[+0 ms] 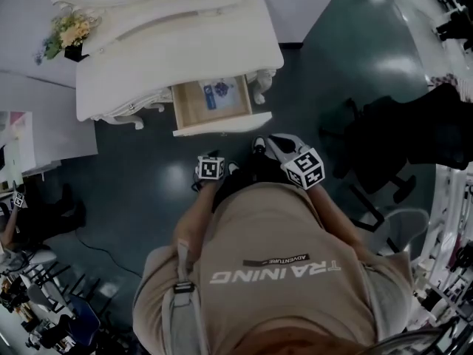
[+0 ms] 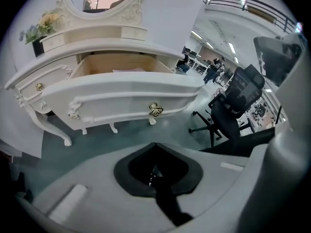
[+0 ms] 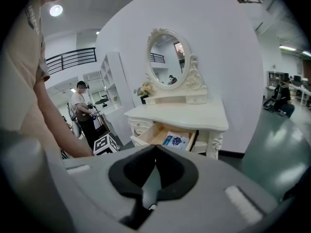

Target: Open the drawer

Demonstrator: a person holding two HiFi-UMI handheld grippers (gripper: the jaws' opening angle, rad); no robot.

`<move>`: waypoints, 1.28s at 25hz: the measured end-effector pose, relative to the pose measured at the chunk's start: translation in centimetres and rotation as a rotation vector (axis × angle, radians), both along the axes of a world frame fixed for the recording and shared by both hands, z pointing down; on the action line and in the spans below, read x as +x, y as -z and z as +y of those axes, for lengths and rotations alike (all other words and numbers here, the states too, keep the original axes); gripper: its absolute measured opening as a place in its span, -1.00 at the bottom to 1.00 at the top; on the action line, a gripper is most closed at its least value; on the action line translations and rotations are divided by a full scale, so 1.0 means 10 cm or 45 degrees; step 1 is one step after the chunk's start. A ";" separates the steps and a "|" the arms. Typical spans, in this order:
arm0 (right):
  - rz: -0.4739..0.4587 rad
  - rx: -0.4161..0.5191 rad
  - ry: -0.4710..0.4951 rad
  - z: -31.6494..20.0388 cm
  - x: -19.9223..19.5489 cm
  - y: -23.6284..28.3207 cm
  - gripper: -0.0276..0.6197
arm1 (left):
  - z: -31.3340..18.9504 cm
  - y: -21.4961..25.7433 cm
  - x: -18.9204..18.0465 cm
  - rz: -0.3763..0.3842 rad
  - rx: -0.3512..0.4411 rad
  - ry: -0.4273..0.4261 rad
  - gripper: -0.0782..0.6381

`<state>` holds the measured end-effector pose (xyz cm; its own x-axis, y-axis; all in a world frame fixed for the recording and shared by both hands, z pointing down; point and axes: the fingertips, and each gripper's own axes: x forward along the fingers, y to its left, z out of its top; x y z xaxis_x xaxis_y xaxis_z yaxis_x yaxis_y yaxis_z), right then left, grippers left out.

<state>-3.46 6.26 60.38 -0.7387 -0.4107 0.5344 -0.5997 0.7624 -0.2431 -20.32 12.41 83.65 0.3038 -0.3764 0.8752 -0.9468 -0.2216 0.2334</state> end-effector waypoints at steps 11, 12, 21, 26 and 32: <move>-0.001 0.022 0.116 0.51 -0.36 0.04 -0.91 | 0.16 0.77 -0.19 0.140 0.253 0.119 -0.76; -0.008 0.035 0.124 0.47 -0.38 0.09 -0.91 | 0.14 0.88 -0.22 0.152 0.279 0.150 -0.76; -0.103 0.125 0.125 0.09 -0.42 0.52 -0.91 | -0.20 2.01 -0.22 0.192 0.580 0.227 -0.76; -0.135 0.227 0.135 -0.05 -0.47 0.87 -0.91 | -0.42 3.01 -0.10 0.197 0.881 0.182 -0.76; -0.189 0.384 0.140 -0.16 -0.37 1.36 -0.91 | -0.68 3.96 0.24 0.198 1.184 0.083 -0.76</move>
<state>-7.15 4.63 46.83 -0.8477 -0.4477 0.2847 -0.4854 0.8710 -0.0754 -17.96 5.56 44.07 0.3460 -0.9233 0.1670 -0.9369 -0.3304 0.1146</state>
